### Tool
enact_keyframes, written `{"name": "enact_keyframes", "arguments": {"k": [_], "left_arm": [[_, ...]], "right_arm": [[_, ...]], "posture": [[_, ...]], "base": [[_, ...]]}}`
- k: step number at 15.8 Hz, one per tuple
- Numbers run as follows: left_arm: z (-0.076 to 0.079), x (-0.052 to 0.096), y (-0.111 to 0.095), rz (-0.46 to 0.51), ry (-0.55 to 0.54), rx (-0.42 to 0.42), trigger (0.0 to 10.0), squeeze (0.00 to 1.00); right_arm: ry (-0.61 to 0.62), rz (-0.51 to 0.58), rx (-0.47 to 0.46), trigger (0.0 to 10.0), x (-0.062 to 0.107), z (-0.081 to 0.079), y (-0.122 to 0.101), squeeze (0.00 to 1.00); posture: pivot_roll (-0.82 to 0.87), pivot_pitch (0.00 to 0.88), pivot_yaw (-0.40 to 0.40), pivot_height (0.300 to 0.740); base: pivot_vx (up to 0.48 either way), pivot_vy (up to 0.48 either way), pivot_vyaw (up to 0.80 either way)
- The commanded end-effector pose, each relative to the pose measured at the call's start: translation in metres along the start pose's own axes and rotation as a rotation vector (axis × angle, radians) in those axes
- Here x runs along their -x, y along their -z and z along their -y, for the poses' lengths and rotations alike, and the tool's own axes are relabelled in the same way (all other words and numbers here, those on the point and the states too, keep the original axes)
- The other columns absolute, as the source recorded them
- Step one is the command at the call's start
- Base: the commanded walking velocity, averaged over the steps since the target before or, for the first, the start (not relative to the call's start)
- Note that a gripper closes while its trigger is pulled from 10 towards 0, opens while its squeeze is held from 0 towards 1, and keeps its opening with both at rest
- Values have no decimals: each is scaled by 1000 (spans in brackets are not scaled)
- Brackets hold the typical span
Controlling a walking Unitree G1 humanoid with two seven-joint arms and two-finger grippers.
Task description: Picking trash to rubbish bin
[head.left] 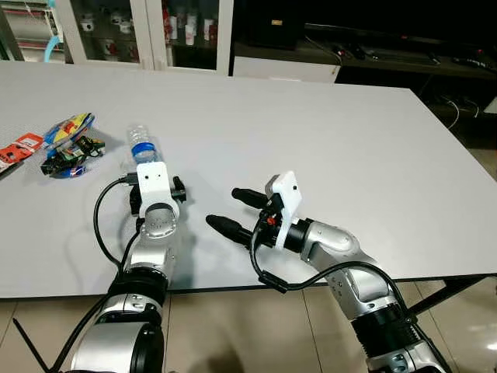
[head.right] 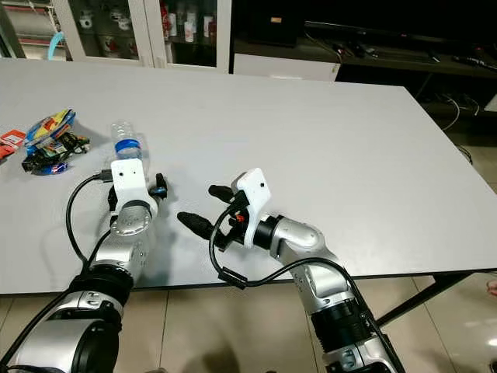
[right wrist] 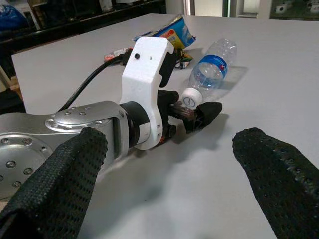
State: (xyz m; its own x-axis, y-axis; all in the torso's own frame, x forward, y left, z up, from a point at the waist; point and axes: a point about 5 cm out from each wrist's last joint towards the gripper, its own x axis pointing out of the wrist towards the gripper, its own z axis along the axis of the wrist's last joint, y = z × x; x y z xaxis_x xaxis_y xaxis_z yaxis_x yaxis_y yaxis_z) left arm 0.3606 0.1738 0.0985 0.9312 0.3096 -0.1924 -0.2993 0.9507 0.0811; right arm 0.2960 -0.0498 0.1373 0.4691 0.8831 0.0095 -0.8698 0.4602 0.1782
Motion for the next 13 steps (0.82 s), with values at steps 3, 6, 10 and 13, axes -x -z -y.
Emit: {"name": "enact_keyframes", "arguments": {"k": [3, 6, 10, 13], "left_arm": [[4, 2, 3, 12, 23, -25, 10000, 0], [4, 2, 2, 16, 18, -30, 10000, 0], [5, 2, 1, 23, 19, -38, 0, 0], [5, 2, 2, 18, 18, -45, 0, 0]], "right_arm": [[18, 27, 2, 10000, 4, 3, -6, 0], [21, 26, 3, 10000, 5, 3, -6, 0], [23, 27, 1, 10000, 5, 4, -6, 0], [25, 25, 1, 10000, 5, 4, -5, 0]], "posture": [[-68, 37, -113, 740], [-68, 36, -113, 740], [-68, 34, -113, 740], [-69, 35, -113, 740]], "base": [[0, 0, 0], [0, 0, 0], [0, 0, 0], [0, 0, 0]]}}
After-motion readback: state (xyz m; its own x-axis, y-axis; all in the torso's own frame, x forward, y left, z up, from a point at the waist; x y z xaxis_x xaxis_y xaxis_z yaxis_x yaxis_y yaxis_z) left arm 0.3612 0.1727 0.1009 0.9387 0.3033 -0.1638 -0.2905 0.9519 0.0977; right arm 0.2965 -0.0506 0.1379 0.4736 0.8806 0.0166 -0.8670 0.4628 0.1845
